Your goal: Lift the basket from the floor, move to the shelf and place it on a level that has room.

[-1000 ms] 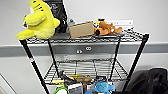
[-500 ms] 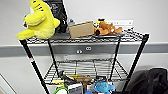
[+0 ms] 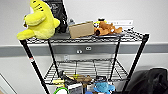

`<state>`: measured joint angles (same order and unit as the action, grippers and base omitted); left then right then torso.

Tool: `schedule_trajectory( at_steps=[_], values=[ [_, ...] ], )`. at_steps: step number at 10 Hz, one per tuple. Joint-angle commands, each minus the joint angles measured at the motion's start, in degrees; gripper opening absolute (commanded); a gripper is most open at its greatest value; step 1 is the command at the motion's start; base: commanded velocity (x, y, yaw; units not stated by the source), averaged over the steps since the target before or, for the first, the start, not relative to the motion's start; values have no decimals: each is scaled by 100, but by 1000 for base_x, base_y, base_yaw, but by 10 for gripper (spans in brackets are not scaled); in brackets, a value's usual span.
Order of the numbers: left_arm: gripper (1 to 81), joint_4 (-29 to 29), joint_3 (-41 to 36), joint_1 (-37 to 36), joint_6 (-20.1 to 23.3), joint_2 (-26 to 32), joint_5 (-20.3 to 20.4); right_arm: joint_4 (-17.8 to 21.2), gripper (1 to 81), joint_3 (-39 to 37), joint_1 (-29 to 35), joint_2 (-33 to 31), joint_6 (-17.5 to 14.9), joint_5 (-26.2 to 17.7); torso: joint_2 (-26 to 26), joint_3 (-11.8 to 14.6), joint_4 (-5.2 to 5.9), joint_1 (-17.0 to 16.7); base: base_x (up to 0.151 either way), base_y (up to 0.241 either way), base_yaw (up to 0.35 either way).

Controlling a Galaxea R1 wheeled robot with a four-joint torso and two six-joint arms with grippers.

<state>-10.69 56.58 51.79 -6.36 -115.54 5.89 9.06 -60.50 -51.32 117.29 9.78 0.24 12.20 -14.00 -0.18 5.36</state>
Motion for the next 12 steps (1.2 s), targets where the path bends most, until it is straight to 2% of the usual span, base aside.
schedule_trajectory(
  at_steps=[1, 3, 9, 12],
  values=[
    [10, 190, -788, -840, 21, 382, -105, 158, 10, 725, 767, -334, 86, 107, 0, 0, 0, 0, 0, 0, 0],
    [10, 181, -937, -1007, -5, 452, -123, 167, 10, 900, 916, -457, 95, 107, 0, 0, 0, 0, 0, 0, 0],
    [10, 120, -1517, -1587, -93, 795, -114, 562, 10, 1490, 1655, -888, 95, 55, 0, 0, 0, 0, 0, 0, 0],
    [10, 120, -1825, -2044, -418, 883, -123, 791, 10, 1762, 2033, -932, 86, 46, 0, 0, 0, 0, 0, 0, 0]
  ],
)
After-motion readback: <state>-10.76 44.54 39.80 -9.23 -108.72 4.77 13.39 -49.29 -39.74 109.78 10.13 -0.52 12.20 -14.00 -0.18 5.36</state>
